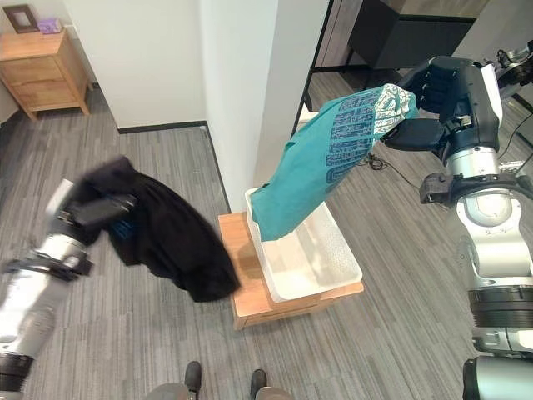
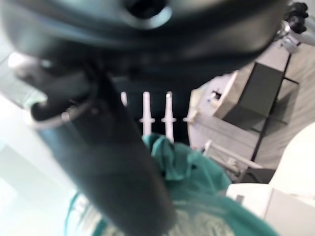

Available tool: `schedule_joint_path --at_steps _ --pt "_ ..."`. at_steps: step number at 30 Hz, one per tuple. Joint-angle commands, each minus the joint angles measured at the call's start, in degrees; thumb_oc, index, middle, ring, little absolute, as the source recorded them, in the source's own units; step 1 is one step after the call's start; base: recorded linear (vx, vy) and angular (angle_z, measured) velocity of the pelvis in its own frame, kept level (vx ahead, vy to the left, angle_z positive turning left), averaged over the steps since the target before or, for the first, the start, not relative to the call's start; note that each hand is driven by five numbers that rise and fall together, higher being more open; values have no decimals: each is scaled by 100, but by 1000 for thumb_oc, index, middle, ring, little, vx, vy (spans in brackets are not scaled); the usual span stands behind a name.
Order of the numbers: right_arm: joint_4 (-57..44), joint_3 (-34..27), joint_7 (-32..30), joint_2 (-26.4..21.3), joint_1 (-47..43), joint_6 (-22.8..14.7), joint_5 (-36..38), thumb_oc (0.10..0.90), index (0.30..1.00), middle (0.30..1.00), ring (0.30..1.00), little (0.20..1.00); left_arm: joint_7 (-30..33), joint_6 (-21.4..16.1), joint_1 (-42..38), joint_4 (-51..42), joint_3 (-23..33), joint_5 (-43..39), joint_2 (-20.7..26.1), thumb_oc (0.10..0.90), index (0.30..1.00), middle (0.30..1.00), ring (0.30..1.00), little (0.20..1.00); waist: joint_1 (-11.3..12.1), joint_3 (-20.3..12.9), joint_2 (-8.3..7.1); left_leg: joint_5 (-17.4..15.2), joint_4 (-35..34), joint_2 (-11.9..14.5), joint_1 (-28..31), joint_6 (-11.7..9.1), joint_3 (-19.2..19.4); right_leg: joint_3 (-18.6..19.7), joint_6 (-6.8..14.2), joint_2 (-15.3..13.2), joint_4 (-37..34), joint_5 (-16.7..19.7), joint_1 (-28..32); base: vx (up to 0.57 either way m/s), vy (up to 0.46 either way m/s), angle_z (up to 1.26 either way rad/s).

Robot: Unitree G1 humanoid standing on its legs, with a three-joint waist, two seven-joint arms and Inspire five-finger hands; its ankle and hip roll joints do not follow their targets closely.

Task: Pick up bed clothes into laundry basket.

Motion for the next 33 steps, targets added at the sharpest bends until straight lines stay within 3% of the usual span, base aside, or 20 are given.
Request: schedule_joint_path --at_steps 1,2,3,6,15,24,33 --pt "32 430 -116 -399 -951 -431 175 400 300 300 300 300 73 -1230 -1605 -313 -781 61 91 400 300 300 300 300 -55 -1150 -3 -341 190 140 -273 -245 107 30 336 -16 614 -717 -388 9 36 8" --pt "93 507 -129 -375 -1020 -414 187 400 300 300 300 300 96 -1261 -1985 -175 -1022 90 307 400 300 300 300 300 -62 -1148 12 -334 178 140 -261 -246 123 35 351 -21 606 -704 -385 16 72 0" --pt "177 790 -122 -332 -1203 -379 194 400 300 300 300 300 269 -1359 -2963 289 -1597 116 661 400 300 300 300 300 -90 -1160 67 -323 148 126 -240 -239 163 48 401 -44 590 -665 -400 10 49 2" --pt "353 1075 -90 -257 -1357 -309 187 400 300 300 300 300 484 -1420 -3572 740 -1895 75 556 400 300 300 300 300 -93 -1154 88 -323 118 111 -220 -229 209 54 436 -76 570 -624 -405 10 46 -4" --pt "858 1696 -84 -115 -1699 8 -264 400 300 300 300 300 928 -1473 -4008 1244 -1869 -14 63 400 300 300 300 300 -67 -1092 72 -341 85 73 -237 -203 262 82 478 -136 537 -586 -437 13 35 -12" --pt "1259 2085 64 -55 -1835 223 -704 400 300 300 300 300 969 -1484 -4075 1209 -1910 44 -19 400 300 300 300 300 -36 -1010 93 -355 70 19 -280 -169 214 38 504 -193 529 -571 -458 12 21 2" --pt "1909 2586 215 460 -2025 449 -1099 400 300 300 300 300 892 -1450 -4125 1016 -2103 63 -68 400 300 300 300 300 85 -729 195 -302 67 -29 -448 -176 131 -51 490 -239 559 -590 -598 -20 11 4"
